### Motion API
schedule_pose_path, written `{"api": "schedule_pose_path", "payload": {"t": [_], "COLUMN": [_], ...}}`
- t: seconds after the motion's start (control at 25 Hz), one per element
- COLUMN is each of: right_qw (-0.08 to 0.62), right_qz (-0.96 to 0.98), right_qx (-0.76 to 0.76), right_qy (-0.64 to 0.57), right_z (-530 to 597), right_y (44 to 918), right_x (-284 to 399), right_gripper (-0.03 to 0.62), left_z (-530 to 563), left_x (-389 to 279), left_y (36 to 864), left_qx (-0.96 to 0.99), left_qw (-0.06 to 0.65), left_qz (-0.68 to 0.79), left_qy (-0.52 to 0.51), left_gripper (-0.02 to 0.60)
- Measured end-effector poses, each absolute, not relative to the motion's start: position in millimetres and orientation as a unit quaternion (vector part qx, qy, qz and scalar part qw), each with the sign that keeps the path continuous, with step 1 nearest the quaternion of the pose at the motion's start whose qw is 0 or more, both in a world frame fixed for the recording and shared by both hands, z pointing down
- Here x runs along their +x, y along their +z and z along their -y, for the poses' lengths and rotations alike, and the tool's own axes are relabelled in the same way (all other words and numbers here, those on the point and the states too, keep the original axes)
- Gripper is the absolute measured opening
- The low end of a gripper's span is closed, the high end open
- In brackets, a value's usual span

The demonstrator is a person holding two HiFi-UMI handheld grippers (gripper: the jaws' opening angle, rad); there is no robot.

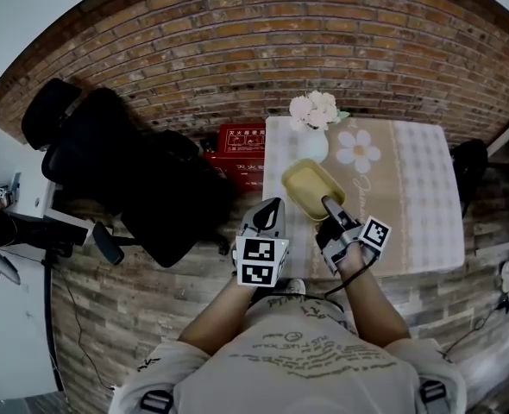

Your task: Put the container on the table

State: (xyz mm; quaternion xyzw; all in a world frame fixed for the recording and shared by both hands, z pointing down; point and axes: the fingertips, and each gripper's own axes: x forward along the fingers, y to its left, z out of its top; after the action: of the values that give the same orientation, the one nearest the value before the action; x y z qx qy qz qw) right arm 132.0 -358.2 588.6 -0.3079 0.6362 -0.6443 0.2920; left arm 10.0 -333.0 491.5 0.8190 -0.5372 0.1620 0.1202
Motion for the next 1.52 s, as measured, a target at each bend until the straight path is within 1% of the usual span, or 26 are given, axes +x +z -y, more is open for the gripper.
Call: {"api": "schedule_pose_path", "payload": {"t": [0.16,0.32,0.72,0.96,1.52], "right_qw": [0.281,0.278,0.284,0.271,0.231], "right_qz": [-0.637,-0.627,-0.591,-0.576,-0.564], "right_qx": [-0.313,-0.332,-0.380,-0.403,-0.435], "right_qy": [-0.646,-0.647,-0.652,-0.658,-0.663], "right_z": [366.6,378.2,403.0,416.6,428.9], "right_y": [602.5,621.2,658.7,680.1,705.5], "right_x": [116.5,108.9,84.5,68.7,57.1], "right_gripper": [0.209,0.209,0.209,0.210,0.210], "left_z": [342.2,357.1,387.3,395.4,402.9], "left_x": [-1.6,-11.0,-61.0,-85.7,-101.0], "left_y": [505.5,499.1,502.7,509.4,518.9], "left_qx": [0.824,0.836,0.842,0.841,0.840], "left_qw": [0.126,0.118,0.123,0.128,0.142], "left_qz": [0.526,0.509,0.495,0.495,0.493], "left_qy": [0.170,0.166,0.173,0.179,0.177], "left_gripper": [0.005,0.005,0.005,0.005,0.005]}}
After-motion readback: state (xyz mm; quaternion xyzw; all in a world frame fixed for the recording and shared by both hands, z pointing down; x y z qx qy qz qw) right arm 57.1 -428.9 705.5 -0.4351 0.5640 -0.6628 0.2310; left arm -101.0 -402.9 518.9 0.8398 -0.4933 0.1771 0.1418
